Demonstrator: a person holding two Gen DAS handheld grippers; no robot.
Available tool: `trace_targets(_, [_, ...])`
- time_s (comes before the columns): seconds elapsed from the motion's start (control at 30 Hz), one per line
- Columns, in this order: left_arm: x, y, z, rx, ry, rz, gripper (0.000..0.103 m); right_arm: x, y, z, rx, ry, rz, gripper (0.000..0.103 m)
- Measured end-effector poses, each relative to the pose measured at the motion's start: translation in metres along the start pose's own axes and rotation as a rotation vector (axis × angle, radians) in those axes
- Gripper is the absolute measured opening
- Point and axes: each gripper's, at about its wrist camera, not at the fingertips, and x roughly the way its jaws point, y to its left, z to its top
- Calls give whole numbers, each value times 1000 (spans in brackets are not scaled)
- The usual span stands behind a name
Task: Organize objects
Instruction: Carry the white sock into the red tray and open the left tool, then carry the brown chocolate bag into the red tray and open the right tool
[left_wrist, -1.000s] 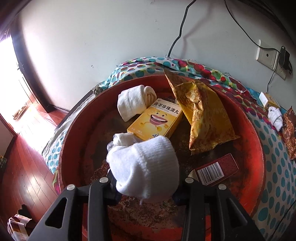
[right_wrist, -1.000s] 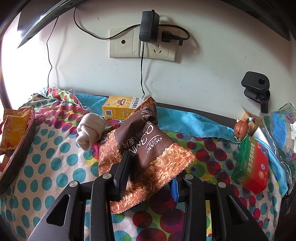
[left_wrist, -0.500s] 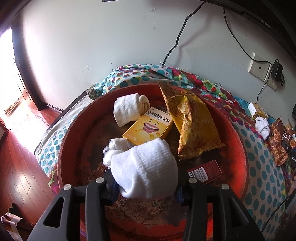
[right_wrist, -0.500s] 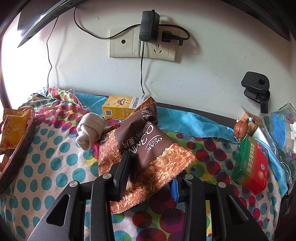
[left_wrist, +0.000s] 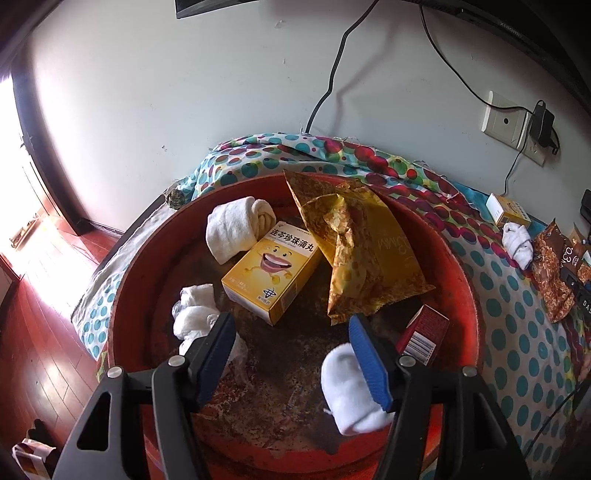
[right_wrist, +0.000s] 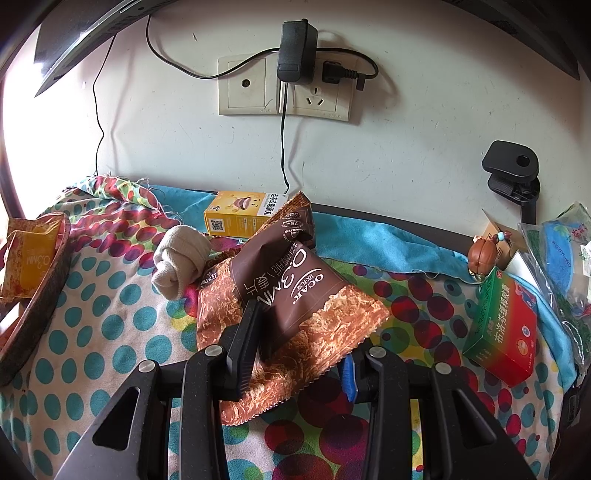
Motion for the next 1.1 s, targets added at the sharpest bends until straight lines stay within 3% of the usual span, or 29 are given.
trace_targets(0.07, [-3, -1, -2, -7, -7, -17, 66, -1, 1, 0, -6, -8, 2, 35])
trace_targets(0.43, [-21, -6, -14, 50, -80, 39, 66, -12, -1, 0, 19, -61, 55, 26])
trace_targets(0.73, [-18, 4, -15, 45, -91, 50, 65, -17, 0, -3, 49, -43, 54, 25])
trace_targets(1.1, [-26, 13, -16, 9, -105, 21, 66, -56, 25, 6, -41, -67, 27, 20])
